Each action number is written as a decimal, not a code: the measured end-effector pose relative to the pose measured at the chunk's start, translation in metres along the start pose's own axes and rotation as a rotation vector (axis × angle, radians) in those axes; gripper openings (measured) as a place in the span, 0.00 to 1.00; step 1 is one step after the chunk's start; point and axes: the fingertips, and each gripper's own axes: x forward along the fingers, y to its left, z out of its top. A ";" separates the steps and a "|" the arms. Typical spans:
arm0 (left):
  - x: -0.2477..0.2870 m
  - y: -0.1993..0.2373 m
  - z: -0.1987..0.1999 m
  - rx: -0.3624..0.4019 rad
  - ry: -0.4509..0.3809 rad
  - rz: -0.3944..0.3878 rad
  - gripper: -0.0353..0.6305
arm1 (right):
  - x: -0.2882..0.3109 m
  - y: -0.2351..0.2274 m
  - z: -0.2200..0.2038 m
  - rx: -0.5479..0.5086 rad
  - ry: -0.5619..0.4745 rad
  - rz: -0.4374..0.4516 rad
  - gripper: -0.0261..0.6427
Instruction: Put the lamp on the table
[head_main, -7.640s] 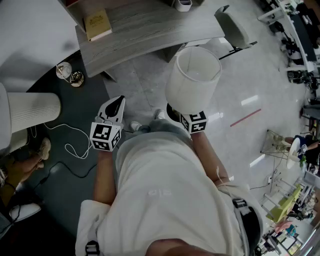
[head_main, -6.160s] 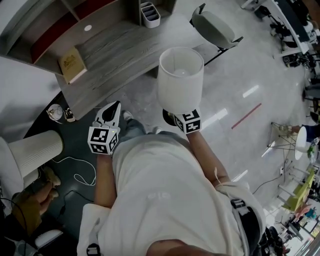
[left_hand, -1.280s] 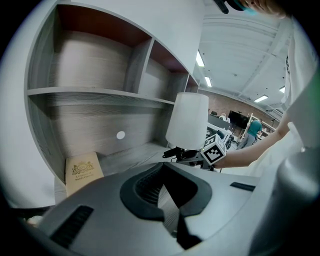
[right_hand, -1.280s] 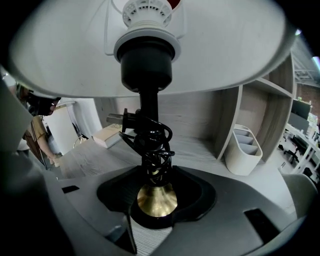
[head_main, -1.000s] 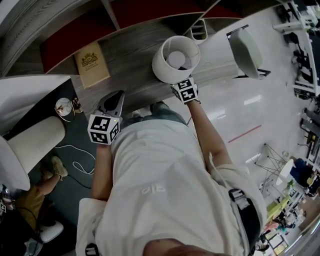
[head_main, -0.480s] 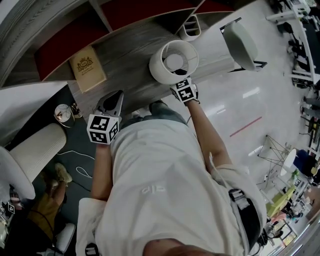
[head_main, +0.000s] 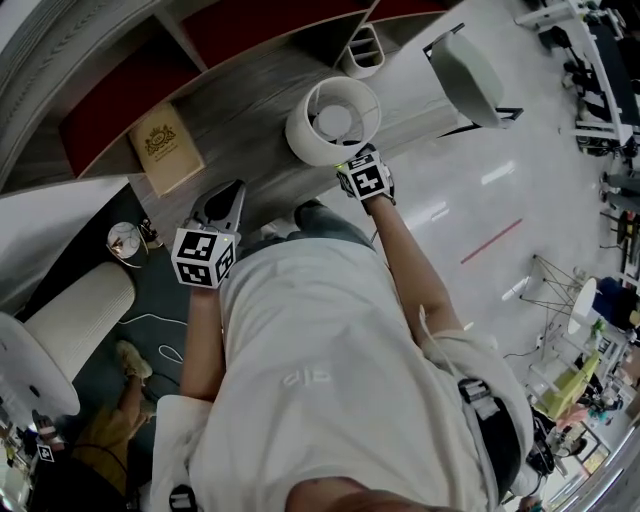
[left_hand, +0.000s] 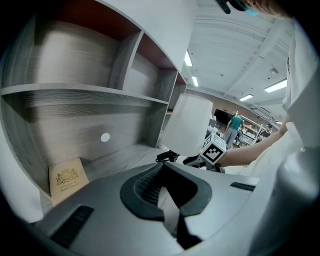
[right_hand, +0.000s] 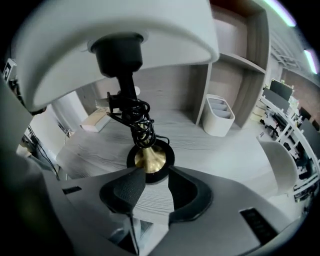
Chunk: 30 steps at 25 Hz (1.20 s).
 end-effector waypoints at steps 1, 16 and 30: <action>0.001 -0.001 0.001 0.003 -0.004 -0.007 0.07 | -0.004 -0.002 0.000 0.003 0.001 -0.009 0.27; 0.021 -0.021 0.040 0.057 -0.081 -0.087 0.07 | -0.128 -0.019 0.041 0.103 -0.278 -0.124 0.12; 0.018 -0.047 0.093 0.131 -0.229 -0.145 0.07 | -0.252 -0.006 0.100 0.065 -0.700 -0.155 0.10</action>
